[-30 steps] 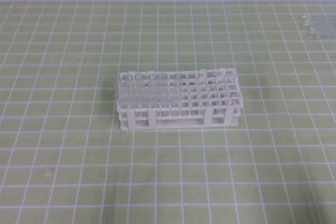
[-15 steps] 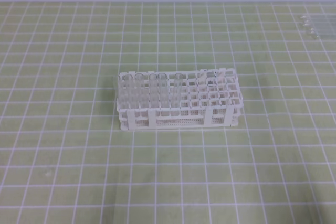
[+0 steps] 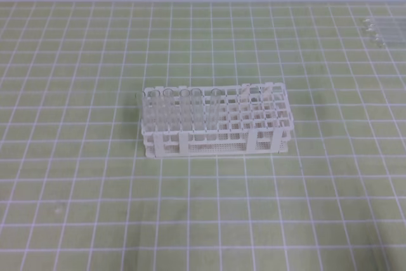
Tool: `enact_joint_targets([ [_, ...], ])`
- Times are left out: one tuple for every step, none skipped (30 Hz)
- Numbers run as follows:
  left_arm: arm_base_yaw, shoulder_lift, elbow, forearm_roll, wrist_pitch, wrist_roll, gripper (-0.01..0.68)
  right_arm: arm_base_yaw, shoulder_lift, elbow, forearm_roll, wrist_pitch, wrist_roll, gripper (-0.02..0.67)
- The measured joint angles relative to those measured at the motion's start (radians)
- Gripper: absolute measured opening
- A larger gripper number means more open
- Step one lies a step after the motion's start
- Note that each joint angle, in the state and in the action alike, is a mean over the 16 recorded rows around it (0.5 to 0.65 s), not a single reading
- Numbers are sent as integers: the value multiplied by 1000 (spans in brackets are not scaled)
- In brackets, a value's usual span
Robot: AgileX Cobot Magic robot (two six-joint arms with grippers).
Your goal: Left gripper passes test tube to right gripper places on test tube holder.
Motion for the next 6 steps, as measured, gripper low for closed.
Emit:
enact_joint_targets([
  [0, 0, 0, 0, 0, 0, -2, 0, 0, 0, 0, 0, 0, -18],
  [0, 1, 0, 0, 1, 0, -2, 0, 0, 0, 0, 0, 0, -18],
  [0, -1, 0, 0, -1, 0, -2, 0, 0, 0, 0, 0, 0, -18],
  [0, 0, 0, 0, 0, 0, -2, 0, 0, 0, 0, 0, 0, -18],
  [0, 0, 0, 0, 0, 0, -2, 0, 0, 0, 0, 0, 0, -18],
  [0, 1, 0, 0, 0, 0, -2, 0, 0, 0, 0, 0, 0, -18],
])
